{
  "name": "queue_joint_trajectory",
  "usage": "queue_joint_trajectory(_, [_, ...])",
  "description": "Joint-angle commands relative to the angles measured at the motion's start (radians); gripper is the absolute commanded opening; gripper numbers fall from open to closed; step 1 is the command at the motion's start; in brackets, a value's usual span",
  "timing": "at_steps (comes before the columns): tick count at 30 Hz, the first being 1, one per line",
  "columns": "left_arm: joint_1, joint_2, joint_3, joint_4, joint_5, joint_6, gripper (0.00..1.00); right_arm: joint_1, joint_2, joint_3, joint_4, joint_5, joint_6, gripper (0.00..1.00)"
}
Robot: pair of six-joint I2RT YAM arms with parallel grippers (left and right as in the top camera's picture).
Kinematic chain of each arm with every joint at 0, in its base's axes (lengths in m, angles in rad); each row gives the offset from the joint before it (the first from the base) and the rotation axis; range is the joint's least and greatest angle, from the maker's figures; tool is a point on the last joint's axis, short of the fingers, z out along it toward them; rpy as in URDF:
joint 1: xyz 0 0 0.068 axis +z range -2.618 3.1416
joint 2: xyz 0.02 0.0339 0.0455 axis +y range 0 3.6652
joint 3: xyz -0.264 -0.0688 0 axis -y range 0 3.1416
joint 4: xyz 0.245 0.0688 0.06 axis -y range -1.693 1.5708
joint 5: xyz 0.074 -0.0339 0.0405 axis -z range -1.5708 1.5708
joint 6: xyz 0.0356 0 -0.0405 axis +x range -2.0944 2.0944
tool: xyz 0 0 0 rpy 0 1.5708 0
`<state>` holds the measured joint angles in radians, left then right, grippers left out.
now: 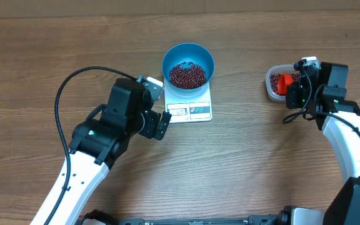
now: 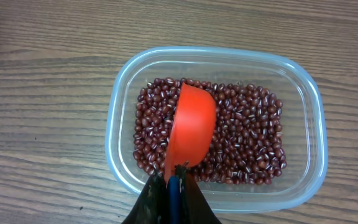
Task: Scoop item into bowl and weigh 150g on scale
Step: 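Dip the red scoop into the beans in the container, right gripper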
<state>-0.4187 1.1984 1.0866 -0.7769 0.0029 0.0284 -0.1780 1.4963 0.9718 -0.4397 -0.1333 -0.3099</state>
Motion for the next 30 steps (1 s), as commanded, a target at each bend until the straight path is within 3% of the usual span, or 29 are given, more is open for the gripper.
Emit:
queue_joint_trajectory(1, [-0.003,0.006,-0.004,0.003,-0.008,-0.009,1.00,-0.002,-0.002,-0.002,0.006,0.002,0.016,0.04])
queue_joint_trajectory(15, [-0.003,0.006,-0.004,0.003,-0.008,-0.009,1.00,-0.002,-0.002,-0.002,0.062,0.011,0.013,0.04])
queue_joint_trajectory(25, [-0.003,0.006,-0.004,0.003,-0.008,-0.009,0.99,-0.002,-0.002,-0.002,0.062,0.212,-0.143,0.04])
queue_joint_trajectory(30, [-0.003,0.006,-0.004,0.003,-0.008,-0.009,1.00,-0.002,-0.002,-0.002,0.048,0.222,-0.198,0.04])
